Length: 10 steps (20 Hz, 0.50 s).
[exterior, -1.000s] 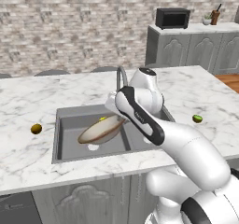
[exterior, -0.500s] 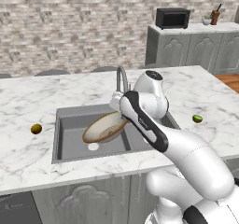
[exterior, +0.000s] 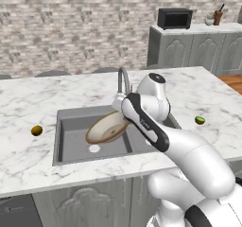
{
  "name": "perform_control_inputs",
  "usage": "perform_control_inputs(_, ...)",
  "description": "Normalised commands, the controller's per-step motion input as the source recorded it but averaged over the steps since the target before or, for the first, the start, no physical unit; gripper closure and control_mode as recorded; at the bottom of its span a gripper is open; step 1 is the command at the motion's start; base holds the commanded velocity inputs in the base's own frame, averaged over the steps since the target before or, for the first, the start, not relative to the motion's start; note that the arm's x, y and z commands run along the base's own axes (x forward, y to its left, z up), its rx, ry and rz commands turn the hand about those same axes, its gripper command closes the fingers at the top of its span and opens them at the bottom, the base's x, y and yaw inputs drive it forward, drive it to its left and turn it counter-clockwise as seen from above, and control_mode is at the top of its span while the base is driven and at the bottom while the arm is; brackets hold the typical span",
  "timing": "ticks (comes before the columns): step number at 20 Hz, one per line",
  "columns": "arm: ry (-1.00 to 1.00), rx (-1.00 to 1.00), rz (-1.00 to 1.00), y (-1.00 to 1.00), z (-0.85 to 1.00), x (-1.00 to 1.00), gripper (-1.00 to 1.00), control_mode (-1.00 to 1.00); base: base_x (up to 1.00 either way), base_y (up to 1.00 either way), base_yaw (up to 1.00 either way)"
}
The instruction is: Remove the kiwi and lemon from the sink. Then move the bowl and cup from the counter to the sink for washing.
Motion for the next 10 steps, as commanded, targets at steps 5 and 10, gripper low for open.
perform_control_inputs(5,0.00,0.00,0.00,0.00,0.00,0.15,1.00,-1.00,0.00,0.00,0.00)
perform_control_inputs(10,-0.02,0.07,0.00,0.01,0.00,0.07,1.00,-1.00,0.00,0.00,0.00)
